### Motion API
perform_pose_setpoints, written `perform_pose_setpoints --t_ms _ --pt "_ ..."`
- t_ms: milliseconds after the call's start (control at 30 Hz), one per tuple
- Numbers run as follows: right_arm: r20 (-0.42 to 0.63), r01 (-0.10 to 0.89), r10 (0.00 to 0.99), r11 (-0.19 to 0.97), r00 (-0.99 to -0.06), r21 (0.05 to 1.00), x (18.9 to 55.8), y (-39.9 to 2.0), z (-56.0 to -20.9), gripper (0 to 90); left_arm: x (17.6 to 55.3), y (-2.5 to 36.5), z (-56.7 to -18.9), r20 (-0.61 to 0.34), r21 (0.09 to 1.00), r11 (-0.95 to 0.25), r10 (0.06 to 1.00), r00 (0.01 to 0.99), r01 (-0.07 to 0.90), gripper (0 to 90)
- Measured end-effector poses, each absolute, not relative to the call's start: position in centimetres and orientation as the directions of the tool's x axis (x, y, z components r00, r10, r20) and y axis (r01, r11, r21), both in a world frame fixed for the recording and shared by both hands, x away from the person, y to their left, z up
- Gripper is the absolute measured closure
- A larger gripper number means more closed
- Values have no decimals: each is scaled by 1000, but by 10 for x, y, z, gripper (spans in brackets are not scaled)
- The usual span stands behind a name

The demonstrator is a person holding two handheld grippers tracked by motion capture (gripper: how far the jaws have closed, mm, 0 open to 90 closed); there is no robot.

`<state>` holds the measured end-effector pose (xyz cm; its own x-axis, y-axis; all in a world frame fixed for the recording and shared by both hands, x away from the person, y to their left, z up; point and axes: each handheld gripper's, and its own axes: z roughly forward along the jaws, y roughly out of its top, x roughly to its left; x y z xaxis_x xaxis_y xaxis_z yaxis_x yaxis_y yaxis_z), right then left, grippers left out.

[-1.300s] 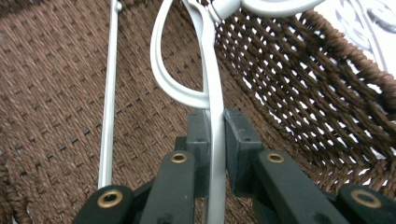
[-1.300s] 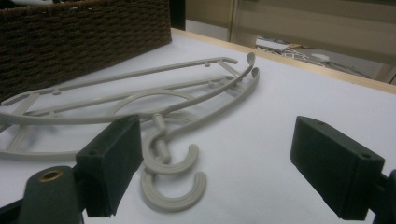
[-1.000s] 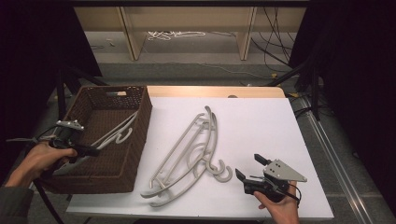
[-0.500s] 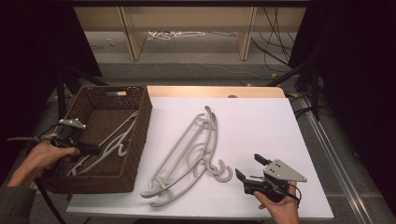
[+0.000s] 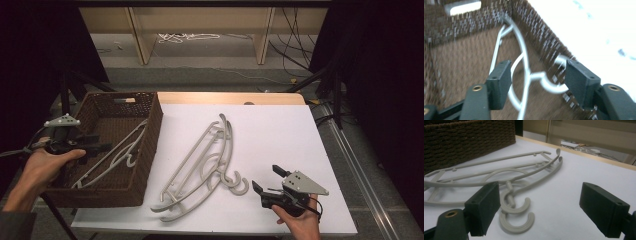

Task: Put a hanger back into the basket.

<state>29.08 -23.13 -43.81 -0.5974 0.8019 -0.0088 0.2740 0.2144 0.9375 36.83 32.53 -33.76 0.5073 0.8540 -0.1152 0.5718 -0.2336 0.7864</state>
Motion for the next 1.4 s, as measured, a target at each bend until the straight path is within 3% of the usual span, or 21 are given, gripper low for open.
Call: perform_pose_setpoints --t_ms 133,600,967,1400 --pt "-12 278 801 222 -599 935 290 -231 -438 177 358 301 -332 -131 836 -191 841 526 514 264" --pt "-15 278 804 223 -595 934 289 -233 -436 177 334 229 -343 -152 911 -123 787 598 394 200" --pt "-10 266 799 212 -602 940 291 -234 -437 176 324 180 -370 -187 922 -95 738 648 375 185" --pt "6 267 797 194 -604 944 292 -235 -437 173 316 145 -408 -135 917 -165 729 671 363 181"
